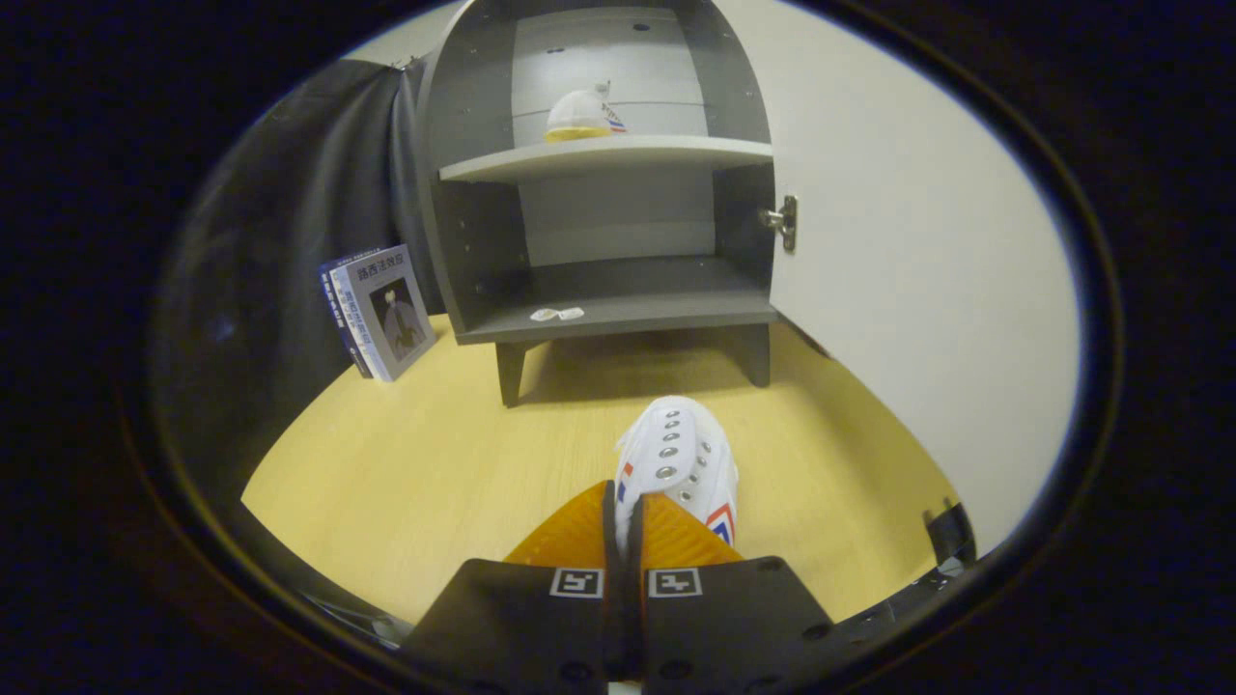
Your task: Open the shoe cabinet door, grab the shoes and put them into the shoe cabinet, then close the shoe cabinet door.
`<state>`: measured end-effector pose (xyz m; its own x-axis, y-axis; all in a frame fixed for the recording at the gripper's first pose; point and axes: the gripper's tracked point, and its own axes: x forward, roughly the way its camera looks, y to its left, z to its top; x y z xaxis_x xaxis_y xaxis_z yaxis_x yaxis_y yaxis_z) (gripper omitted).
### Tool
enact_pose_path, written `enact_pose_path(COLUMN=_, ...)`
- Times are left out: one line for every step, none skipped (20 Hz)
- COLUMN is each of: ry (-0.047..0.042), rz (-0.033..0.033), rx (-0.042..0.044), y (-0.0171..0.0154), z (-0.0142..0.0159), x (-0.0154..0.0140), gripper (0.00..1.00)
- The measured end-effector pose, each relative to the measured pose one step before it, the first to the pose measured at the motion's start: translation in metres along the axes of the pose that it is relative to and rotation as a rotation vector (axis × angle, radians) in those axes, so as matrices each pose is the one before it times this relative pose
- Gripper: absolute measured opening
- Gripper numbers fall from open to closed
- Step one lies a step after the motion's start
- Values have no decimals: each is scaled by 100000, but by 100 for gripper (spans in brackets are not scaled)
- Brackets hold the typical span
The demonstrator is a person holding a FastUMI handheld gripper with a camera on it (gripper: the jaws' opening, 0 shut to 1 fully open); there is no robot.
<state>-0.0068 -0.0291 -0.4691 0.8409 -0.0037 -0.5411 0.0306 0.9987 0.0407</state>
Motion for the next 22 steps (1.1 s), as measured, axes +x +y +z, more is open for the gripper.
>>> enact_pose_path(ry=-1295, rz=-617, rx=-1054, y=68, z=1377, x=-580, gripper=3)
enact_pose_path(ry=-1482, rz=-793, rx=-1134, y=128, z=1501, x=-596, gripper=3)
enact_pose_path(ry=-1751, rz=-861, rx=-1078, y=70, z=1576, x=-635, gripper=3)
enact_pose_path(ry=-2154, rz=-808, rx=-1130, y=170, z=1694, x=-658, gripper=3)
enact_pose_path(ry=-2008, rz=-639, rx=-1355, y=172, z=1634, x=-621, gripper=3)
enact_pose_path(ry=-1888, rz=-797, rx=-1605, y=254, z=1836, x=-450, gripper=2)
enact_pose_path(ry=-1660, rz=-703, rx=-1270, y=18, z=1402, x=-449, gripper=2)
enact_pose_path(ry=-1776, rz=-759, rx=-730, y=0, z=1675, x=-238, gripper=2)
enact_pose_path(ry=-1484, rz=-398, rx=-156, y=-5, z=1451, x=-181, gripper=2)
enact_pose_path(ry=-1850, rz=-459, rx=-182, y=-152, z=1704, x=-157, gripper=2)
enact_pose_path(ry=-1927, rz=-350, rx=-463, y=-135, z=1616, x=40, gripper=2)
enact_pose_path(ry=-1570, rz=-220, rx=-843, y=-178, z=1555, x=137, gripper=2)
enact_pose_path(ry=-1588, rz=46, rx=-957, y=-156, z=1445, x=235, gripper=2)
enact_pose_path(ry=-1526, rz=368, rx=-1054, y=-133, z=1406, x=397, gripper=2)
enact_pose_path(ry=-1343, rz=590, rx=-1009, y=-125, z=1275, x=663, gripper=2)
enact_pose_path(ry=-830, rz=564, rx=-1178, y=-195, z=1066, x=794, gripper=2)
enact_pose_path(ry=-285, rz=486, rx=-822, y=-284, z=984, x=929, gripper=2)
enact_pose_path(ry=-322, rz=602, rx=-340, y=-286, z=869, x=1111, gripper=2)
enact_pose_path(ry=-557, rz=800, rx=-119, y=-255, z=850, x=1097, gripper=2)
enact_pose_path(ry=-423, rz=1226, rx=-27, y=-252, z=808, x=1400, gripper=2)
enact_pose_path(ry=-117, rz=1436, rx=-116, y=-144, z=728, x=1433, gripper=2)
enact_pose_path(ry=209, rz=1349, rx=-779, y=-169, z=527, x=1436, gripper=2)
